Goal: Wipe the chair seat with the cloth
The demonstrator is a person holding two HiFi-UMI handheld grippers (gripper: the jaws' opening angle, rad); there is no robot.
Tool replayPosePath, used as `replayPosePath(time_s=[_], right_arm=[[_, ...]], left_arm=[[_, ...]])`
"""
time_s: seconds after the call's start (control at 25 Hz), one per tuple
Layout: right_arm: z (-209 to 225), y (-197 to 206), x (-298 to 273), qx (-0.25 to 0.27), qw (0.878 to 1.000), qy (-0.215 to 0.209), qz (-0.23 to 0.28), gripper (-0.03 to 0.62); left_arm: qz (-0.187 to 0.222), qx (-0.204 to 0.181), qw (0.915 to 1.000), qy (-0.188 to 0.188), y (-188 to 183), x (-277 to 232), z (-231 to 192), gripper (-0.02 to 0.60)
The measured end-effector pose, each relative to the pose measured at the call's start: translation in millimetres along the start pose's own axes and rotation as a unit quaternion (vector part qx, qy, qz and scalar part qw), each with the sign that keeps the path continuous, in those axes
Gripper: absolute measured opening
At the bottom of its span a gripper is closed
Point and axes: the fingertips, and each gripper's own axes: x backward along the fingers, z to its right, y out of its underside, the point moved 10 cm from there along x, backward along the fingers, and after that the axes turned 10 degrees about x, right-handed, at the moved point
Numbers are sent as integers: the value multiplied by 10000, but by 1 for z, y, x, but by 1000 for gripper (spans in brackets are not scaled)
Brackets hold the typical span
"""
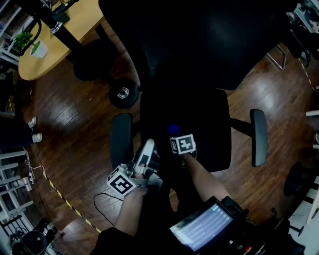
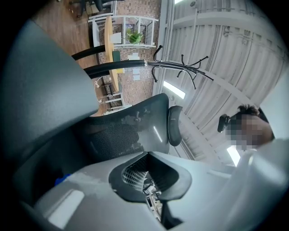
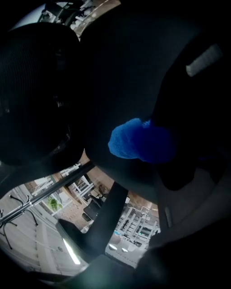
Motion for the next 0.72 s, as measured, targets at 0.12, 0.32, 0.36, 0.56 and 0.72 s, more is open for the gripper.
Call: replayPosePath(time_s=[0.12,0.32,0.36,0.56,0.72], right_arm=[[40,18,17,-266,9993,271,-68,44],[104,52,56,-647,9952,713,-151,44],[114,58,65,-723,9942,785,-130,44],[150,79,98,-1181,9870,1074,-173,44],[152,81,103,-1164,9859,1174,-263,44]], left_arm=[[-98,2,9999,27,3,-3,-1,-9],[-220,29,9997,62,14,-9,0,-9],[-239,35,9997,79,18,-10,1,-9],[-353,58,9993,146,23,-16,6,-9],[-361,59,9992,129,21,-15,7,-9]])
